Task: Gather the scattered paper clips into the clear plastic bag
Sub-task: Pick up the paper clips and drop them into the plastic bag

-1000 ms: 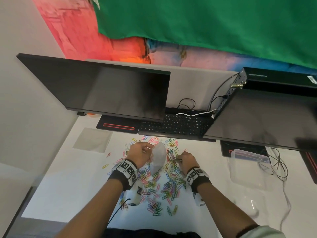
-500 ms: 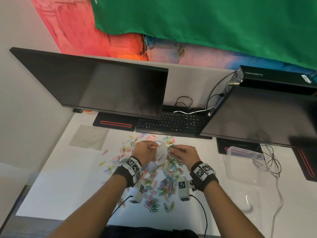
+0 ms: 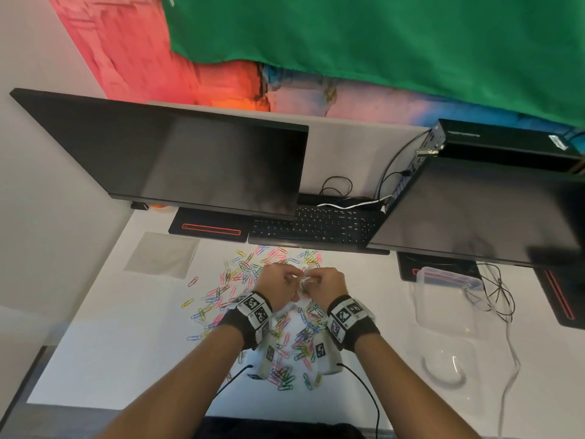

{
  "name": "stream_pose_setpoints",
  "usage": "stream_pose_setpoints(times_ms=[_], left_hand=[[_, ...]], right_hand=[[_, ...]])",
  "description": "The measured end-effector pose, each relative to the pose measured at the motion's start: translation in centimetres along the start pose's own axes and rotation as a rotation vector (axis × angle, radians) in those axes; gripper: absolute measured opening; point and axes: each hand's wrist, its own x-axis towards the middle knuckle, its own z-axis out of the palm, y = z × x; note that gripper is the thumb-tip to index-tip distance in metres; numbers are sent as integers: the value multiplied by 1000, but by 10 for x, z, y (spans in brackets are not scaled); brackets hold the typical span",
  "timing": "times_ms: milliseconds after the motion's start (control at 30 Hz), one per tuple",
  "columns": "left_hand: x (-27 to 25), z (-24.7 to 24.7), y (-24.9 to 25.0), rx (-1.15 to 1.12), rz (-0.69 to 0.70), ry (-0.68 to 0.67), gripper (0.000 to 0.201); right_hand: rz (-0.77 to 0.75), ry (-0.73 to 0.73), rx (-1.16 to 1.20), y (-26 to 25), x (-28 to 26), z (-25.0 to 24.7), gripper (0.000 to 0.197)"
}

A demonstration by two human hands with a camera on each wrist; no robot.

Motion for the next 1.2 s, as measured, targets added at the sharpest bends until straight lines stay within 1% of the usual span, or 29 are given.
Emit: stream_pose_setpoints(times_ms=[133,200,267,333,400,467,533,567,633,667,700,733,767,800,833,867,900,933,1000,1067,1133,1200], left_hand=[[-2,-2,0,-14,-14,-6,20],[-3,-2,-2,-28,-18,-1,21],[-2,-3,-4,-52,-26,8,21],[-2,-4,-4,-50,-21,22,20],[-1,-5,-5,-52,-5,35,20],[-2,-5,-5,-51,-5,43,19],[-3,-7,-6,-51,-17,58,19],[-3,-8,-6,-58,-27,64,18],[-4,-12,-6,-66,-46,71,19],[-5,-14,-6,-77,-56,81,19],[-5,-16,-7,-91,-67,93,19],[-6,-17,-8,-104,-77,104,19],[-6,-18,-9,-114,-87,112,19],[-6,-19,-9,-125,-94,115,19],[-7,-19,-10,-139,-101,115,19],[-7,-19,-10,-150,-107,117,19],[-8,-18,-10,-159,-109,121,19],[-8,-17,-10,-164,-109,122,19],[-9,-15,-10,-165,-112,120,19],[-10,-13,-10,-165,-114,116,19],[-11,-12,-11,-167,-112,115,19],[-11,-12,-13,-167,-109,121,20]], right_hand=[[-27,-24,-149,1,1,11,19],[-17,-16,-217,1,2,15,18],[-14,-20,-217,-1,1,15,18],[-36,-27,-220,-2,0,12,14],[-102,-47,-264,-2,-2,7,15],[-200,-124,-299,-4,-6,1,22],[-278,-155,-234,-5,-9,-6,26],[-280,-122,-138,-4,-10,-10,26],[-224,37,-13,9,-9,-21,24],[-178,111,-33,18,-9,-27,22],[-125,144,-108,30,-9,-31,20],[-66,117,-223,46,-9,-35,19],[8,21,-347,63,-9,-36,25],[84,-118,-454,80,-11,-34,45],[156,-263,-513,94,-14,-31,72],[198,-364,-519,104,-17,-25,95],[197,-406,-495,109,-22,-18,108],[158,-395,-458,114,-24,-10,113],[57,-311,-385,117,-26,6,112],[-10,-236,-350,116,-20,17,108],[-71,-204,-436,114,-13,23,101],[-140,-219,-569,110,-9,25,87]])
